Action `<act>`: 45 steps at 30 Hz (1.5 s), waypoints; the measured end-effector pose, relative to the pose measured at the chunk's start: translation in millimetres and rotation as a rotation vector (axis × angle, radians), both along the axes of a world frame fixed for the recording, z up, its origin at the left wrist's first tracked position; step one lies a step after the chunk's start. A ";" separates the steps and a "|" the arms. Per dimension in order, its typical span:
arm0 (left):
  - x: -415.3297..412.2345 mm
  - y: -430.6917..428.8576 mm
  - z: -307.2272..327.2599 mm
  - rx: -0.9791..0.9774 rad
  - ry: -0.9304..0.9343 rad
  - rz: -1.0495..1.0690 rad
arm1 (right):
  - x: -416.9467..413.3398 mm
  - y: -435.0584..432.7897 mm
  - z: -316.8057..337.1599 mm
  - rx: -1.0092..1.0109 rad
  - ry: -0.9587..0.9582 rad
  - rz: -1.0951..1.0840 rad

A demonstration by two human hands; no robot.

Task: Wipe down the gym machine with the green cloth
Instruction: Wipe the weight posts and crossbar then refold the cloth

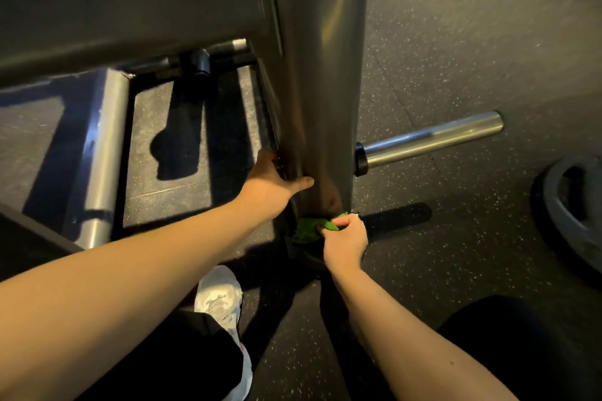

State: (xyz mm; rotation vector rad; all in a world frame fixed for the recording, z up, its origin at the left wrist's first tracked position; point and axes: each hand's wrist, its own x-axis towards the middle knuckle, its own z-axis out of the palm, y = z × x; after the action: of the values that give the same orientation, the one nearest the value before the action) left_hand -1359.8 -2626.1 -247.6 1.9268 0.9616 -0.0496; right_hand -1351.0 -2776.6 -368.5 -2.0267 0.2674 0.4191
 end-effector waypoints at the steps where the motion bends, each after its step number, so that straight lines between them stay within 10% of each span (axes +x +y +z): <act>1: 1.4 4.2 1.6 -0.013 0.022 -0.018 | 5.3 -2.3 17.4 0.033 -0.040 0.014; 15: -6.1 -16.8 99.7 -0.113 0.132 -0.188 | 40.0 -24.4 179.0 0.300 -0.255 0.341; 45: -22.0 -2.3 160.8 0.076 -0.217 -0.233 | 53.7 -24.1 233.8 0.519 -0.155 0.518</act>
State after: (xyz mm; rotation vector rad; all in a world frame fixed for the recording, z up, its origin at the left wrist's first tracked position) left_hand -1381.8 -2628.4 -86.8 2.0587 0.6007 0.0605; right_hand -1297.3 -2800.7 -134.8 -1.5810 -0.4355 0.5761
